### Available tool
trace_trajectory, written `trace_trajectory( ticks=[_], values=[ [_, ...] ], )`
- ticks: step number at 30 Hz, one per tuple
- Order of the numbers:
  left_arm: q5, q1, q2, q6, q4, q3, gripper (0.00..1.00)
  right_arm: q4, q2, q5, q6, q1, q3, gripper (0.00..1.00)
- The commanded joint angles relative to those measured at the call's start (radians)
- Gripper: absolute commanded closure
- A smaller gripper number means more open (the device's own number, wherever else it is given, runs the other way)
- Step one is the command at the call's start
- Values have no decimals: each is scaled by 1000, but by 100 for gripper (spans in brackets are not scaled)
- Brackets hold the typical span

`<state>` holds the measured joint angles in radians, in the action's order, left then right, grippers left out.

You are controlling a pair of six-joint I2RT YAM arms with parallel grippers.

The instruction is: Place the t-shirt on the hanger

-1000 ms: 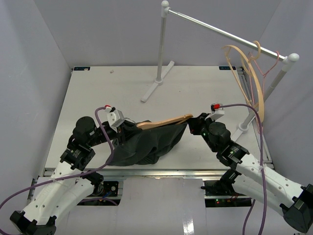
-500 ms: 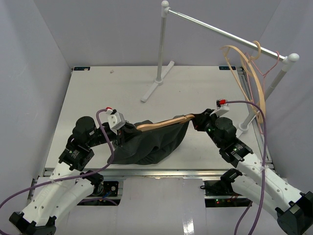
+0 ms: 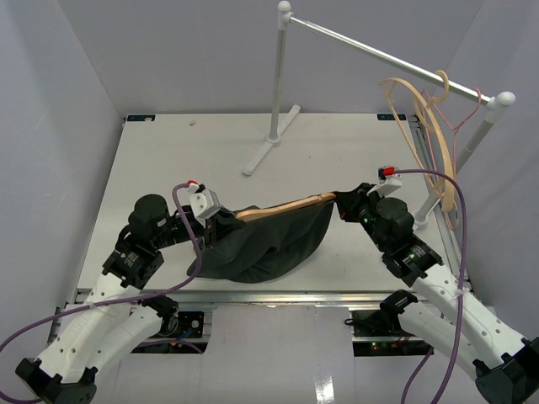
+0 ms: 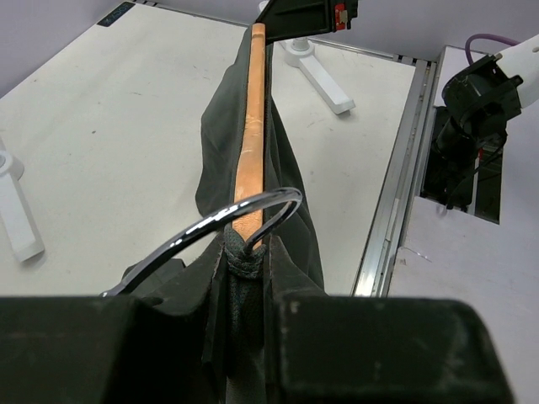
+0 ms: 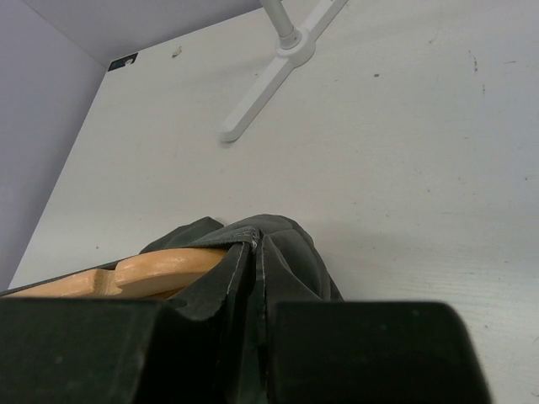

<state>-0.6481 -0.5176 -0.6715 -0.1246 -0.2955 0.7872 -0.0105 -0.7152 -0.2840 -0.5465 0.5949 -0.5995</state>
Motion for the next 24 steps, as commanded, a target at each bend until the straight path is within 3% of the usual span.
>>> trace_trajectory(
  ticks=[1,10,19,24],
  values=[
    [67,10,8,-48,-45,65,100,-115,-34,-299,116,-62,-82,92],
    [96,8,-72,-58,-41,80,100,-162,-96,-193,221,-63,-180,92],
    [144,10,-129,-43,-25,124,100,-223,-151,99,294,-60,-271,92],
    [52,9,-189,1,-10,158,100,-151,-188,378,290,-30,-279,92]
  ],
)
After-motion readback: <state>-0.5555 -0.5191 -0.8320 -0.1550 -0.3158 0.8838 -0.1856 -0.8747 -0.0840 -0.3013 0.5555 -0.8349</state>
